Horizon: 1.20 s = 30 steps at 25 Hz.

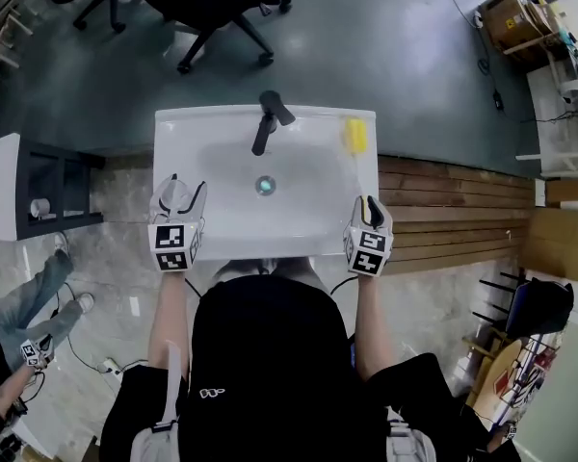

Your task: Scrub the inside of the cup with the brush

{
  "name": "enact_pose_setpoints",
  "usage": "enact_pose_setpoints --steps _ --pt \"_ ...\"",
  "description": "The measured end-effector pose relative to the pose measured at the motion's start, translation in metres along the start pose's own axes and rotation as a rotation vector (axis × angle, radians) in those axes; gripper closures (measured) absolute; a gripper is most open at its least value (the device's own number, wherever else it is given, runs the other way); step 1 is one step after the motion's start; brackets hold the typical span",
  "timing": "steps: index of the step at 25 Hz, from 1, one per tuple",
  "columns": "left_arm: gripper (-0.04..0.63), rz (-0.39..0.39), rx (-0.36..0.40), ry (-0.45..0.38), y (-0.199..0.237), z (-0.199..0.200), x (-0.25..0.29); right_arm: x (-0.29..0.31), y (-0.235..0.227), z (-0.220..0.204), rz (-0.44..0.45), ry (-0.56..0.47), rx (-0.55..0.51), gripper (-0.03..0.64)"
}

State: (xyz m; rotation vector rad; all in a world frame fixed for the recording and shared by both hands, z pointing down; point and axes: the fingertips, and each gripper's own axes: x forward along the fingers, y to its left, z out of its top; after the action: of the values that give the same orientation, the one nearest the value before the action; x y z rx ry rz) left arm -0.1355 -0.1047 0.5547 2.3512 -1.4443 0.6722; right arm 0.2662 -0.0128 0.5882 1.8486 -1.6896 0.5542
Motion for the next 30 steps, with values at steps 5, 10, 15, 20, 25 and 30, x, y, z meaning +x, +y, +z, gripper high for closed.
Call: enact_pose_setpoints --steps 5,10,15,20,25,30 --pt "0.319 -0.011 0.016 -0.026 0.010 0.005 0.010 -0.008 0.013 0.017 0.015 -0.058 0.016 0.617" --pt "0.319 -0.020 0.038 -0.055 0.020 0.013 0.019 -0.015 0.031 0.023 0.060 -0.083 0.020 0.618" --pt "0.318 -0.022 0.047 -0.099 0.027 0.021 0.037 -0.016 0.047 0.028 0.096 -0.084 -0.017 0.618" --pt "0.318 -0.021 0.068 -0.116 0.032 0.019 0.051 -0.014 0.069 0.028 0.152 -0.065 -0.076 0.618" --pt "0.319 -0.017 0.087 -0.146 0.037 0.024 0.067 -0.009 0.081 0.035 0.183 -0.059 -0.119 0.618" --pt "0.319 -0.004 0.093 -0.157 0.047 0.025 0.078 -0.009 0.095 0.035 0.209 -0.048 -0.144 0.618"
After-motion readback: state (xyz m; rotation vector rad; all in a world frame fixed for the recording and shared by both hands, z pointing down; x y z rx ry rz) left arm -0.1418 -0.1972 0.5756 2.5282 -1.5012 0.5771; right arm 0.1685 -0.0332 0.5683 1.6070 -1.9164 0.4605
